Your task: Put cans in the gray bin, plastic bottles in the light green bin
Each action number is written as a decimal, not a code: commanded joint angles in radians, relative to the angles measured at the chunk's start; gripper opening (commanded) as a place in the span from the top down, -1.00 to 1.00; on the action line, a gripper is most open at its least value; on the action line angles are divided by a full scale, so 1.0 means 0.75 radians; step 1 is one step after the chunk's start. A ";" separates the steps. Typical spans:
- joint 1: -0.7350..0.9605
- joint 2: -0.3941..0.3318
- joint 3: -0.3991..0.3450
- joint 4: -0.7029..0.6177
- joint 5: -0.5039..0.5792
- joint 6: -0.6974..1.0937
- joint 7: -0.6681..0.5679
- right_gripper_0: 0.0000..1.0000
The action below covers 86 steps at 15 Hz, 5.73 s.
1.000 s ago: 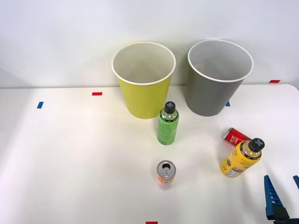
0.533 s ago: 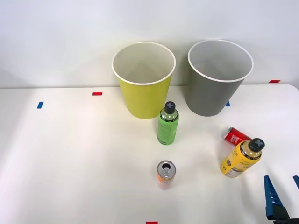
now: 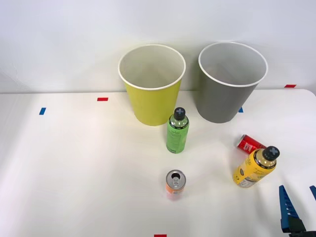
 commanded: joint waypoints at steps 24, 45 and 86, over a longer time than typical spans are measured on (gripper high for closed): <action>-0.094 -0.389 0.493 0.074 -0.730 -0.010 0.900 -0.53; -0.358 -0.425 0.565 0.074 -0.859 0.247 0.986 -0.53; -0.779 -0.652 0.565 -0.704 -1.006 1.088 0.834 1.00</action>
